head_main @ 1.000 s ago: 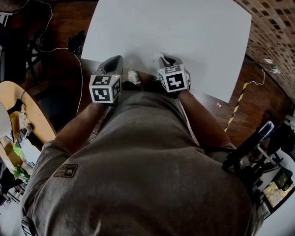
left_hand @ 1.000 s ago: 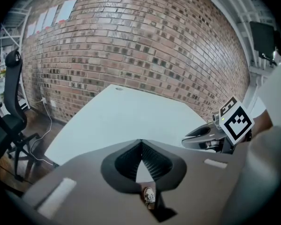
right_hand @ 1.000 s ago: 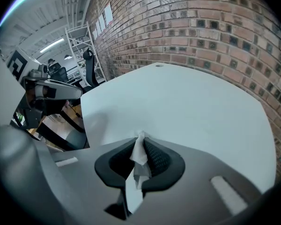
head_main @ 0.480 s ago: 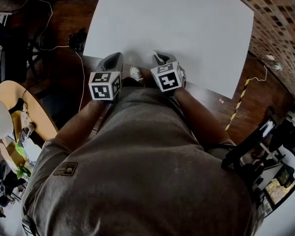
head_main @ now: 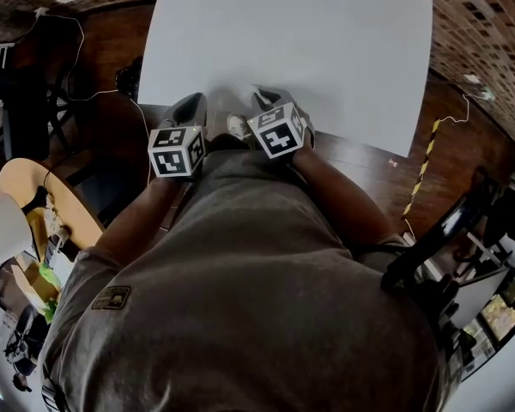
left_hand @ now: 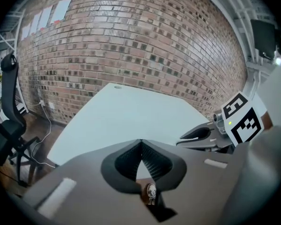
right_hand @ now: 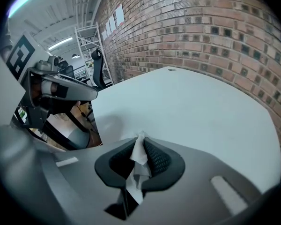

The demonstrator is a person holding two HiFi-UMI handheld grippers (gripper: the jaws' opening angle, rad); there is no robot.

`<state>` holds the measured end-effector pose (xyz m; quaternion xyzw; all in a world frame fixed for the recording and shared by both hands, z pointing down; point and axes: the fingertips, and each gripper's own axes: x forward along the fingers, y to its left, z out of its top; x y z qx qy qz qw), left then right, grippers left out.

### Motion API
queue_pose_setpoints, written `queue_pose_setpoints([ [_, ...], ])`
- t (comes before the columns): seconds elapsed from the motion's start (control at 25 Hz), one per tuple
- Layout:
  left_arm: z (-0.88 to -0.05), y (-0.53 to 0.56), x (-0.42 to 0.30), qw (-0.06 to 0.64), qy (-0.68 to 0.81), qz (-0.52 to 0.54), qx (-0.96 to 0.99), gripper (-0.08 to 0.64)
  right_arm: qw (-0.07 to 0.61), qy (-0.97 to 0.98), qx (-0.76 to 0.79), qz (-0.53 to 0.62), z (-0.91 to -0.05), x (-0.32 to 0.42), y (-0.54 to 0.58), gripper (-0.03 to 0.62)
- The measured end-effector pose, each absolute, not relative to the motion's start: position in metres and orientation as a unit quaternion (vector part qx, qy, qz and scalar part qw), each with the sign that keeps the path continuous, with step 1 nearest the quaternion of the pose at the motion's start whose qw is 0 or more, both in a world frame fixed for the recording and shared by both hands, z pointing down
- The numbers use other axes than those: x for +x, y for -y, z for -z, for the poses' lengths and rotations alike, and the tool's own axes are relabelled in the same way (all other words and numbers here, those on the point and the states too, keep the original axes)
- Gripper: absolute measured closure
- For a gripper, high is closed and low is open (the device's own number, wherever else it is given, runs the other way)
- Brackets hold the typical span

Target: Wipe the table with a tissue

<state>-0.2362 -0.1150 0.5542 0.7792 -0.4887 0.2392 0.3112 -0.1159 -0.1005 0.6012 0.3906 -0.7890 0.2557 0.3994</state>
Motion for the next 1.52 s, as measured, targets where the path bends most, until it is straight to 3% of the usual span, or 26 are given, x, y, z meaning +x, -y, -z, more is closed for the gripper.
queue_pose_setpoints([
  [0.92,-0.565,0.131,-0.132,0.291,0.396,-0.270,0.828,0.558,0.361,0.658,0.571,-0.333,-0.601,0.071,0.092,0.546],
  [1.2,-0.564,0.136,-0.144,0.296,0.416,-0.262,0.819,0.558,0.369,0.670,0.557,-0.322,-0.597,0.056,0.102,0.548],
  [1.52,-0.566,0.134,-0.198,0.306,0.464,-0.250,0.793,0.558,0.381,0.722,0.497,-0.293,-0.601,-0.017,0.120,0.548],
])
